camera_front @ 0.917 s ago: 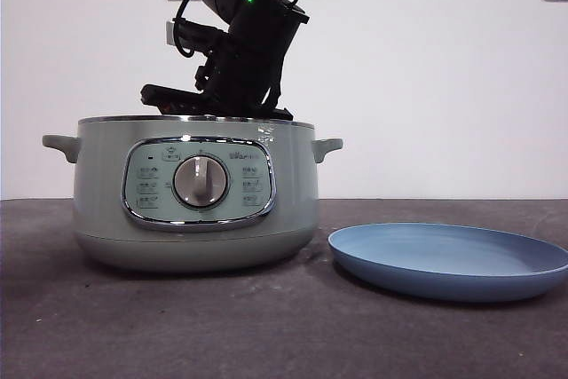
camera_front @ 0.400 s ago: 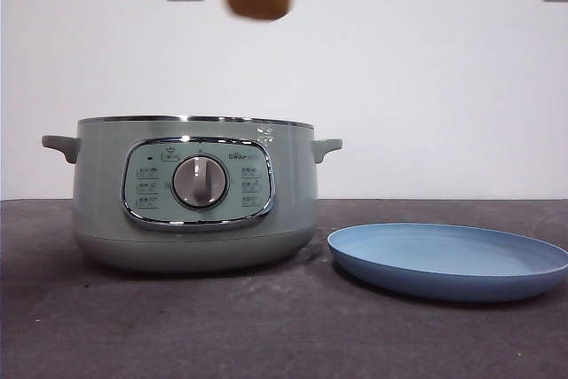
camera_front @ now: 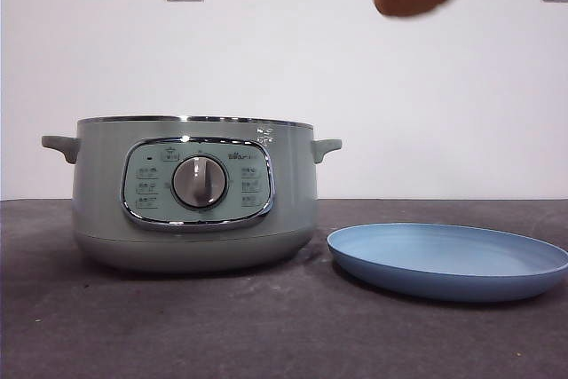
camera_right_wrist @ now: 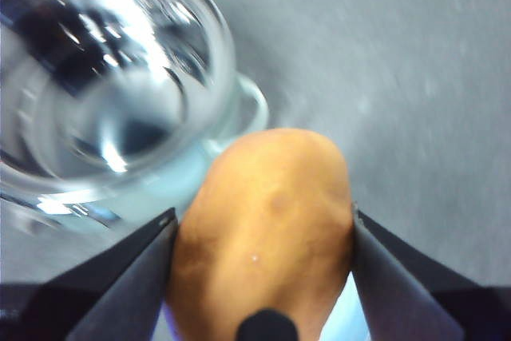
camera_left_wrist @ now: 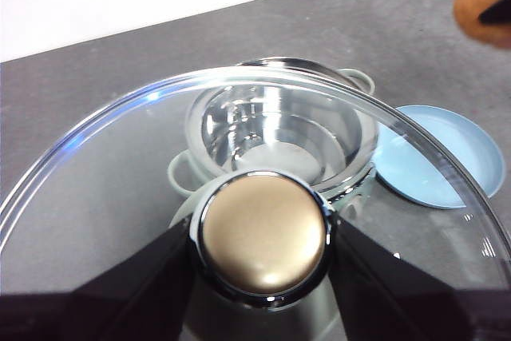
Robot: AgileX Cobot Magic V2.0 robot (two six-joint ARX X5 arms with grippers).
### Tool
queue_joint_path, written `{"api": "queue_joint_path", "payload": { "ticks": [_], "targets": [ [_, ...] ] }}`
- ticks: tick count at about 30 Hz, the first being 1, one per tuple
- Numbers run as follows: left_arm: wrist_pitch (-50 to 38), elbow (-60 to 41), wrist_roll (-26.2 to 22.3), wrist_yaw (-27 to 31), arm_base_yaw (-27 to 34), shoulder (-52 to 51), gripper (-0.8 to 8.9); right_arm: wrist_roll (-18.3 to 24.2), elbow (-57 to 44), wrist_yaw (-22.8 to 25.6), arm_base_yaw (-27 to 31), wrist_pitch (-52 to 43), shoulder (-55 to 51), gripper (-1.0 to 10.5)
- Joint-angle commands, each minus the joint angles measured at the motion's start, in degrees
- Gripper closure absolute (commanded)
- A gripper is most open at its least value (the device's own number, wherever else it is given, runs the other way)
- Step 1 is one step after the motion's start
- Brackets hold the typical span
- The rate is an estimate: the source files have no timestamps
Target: Take the potato out from the steamer,put the potato on the plate,close the lid
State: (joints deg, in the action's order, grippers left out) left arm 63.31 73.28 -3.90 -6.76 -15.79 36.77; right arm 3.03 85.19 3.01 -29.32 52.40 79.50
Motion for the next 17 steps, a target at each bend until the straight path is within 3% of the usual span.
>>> {"api": "queue_joint_path", "payload": {
  "ticks": [1,9,17],
  "targets": [
    [-2.9,0.3,-0.4,-0.4,0.1,-0.5,8.22,-0.3,-9.8,-0.5,1.8,-4.6,-2.4,9.6],
    [-2.9,0.3,-0.4,-0.9,0.1,-0.5,8.22,-2.0,-29.6,-7.3,5.8,-21.3,-3.5,9.6],
    [-2.8,0.3,-0.4,-0.9,0.1,-0.5,8.22,-3.1,-39.0,-7.6,6.1,-35.7,-0.2,9.6]
  ]
}}
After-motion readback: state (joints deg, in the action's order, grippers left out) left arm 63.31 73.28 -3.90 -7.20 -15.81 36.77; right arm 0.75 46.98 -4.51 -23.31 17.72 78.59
